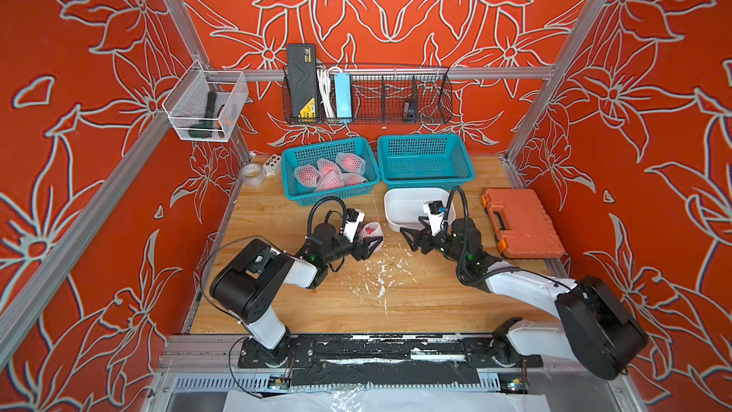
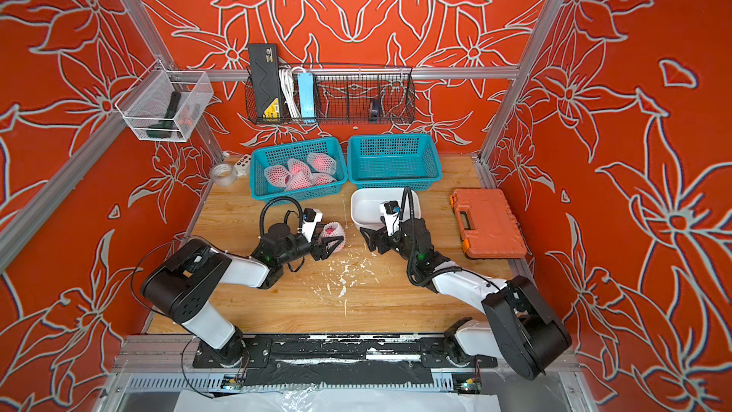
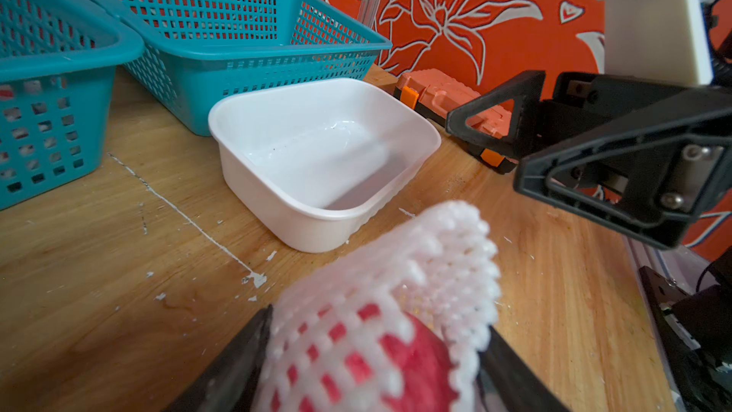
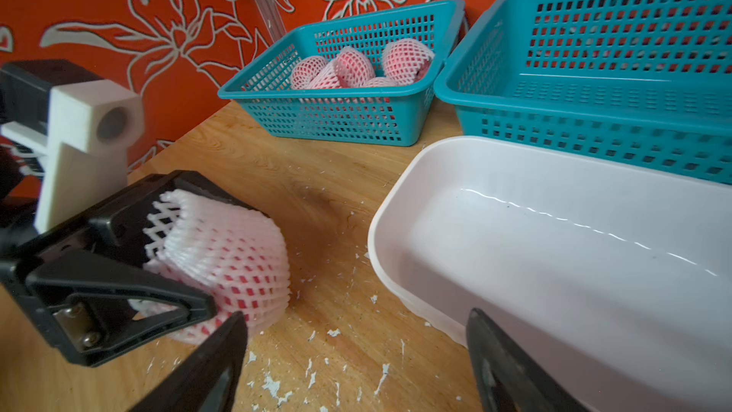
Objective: Remove foam nets from apples
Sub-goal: Place the apple at the center of the board.
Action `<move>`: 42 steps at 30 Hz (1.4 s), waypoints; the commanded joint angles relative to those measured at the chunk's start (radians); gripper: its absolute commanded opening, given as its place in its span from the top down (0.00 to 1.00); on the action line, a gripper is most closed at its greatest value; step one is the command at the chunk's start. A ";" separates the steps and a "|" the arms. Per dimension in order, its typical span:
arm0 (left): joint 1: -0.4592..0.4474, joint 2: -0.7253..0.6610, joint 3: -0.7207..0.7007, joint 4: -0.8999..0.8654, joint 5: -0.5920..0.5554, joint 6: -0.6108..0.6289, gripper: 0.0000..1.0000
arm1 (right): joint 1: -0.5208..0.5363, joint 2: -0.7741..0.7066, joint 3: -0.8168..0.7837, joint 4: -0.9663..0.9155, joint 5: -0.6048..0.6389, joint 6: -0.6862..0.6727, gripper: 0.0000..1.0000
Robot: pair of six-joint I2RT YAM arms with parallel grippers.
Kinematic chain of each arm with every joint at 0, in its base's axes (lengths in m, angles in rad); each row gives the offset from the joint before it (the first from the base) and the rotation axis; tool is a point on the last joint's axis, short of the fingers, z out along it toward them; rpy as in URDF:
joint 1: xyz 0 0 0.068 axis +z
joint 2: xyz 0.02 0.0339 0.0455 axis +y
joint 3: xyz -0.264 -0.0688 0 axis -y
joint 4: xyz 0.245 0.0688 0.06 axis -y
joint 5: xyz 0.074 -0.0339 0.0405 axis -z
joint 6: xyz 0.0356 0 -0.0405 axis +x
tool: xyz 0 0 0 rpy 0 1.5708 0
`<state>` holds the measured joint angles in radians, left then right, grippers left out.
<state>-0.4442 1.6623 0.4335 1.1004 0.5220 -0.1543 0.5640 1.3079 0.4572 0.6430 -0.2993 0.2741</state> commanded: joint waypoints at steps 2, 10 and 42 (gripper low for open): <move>-0.001 0.046 0.014 0.080 0.047 0.006 0.20 | 0.013 0.045 0.027 0.049 -0.053 -0.011 0.14; 0.001 0.019 0.014 0.062 0.042 0.026 0.06 | 0.025 0.077 0.038 0.060 -0.069 -0.023 0.14; -0.033 -0.891 -0.445 -0.269 -0.407 -0.095 0.08 | 0.177 0.156 -0.051 0.166 0.001 -0.194 0.02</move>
<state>-0.4732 0.8097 0.0059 0.8585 0.1730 -0.2535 0.7258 1.4372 0.3775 0.7361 -0.3119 0.1200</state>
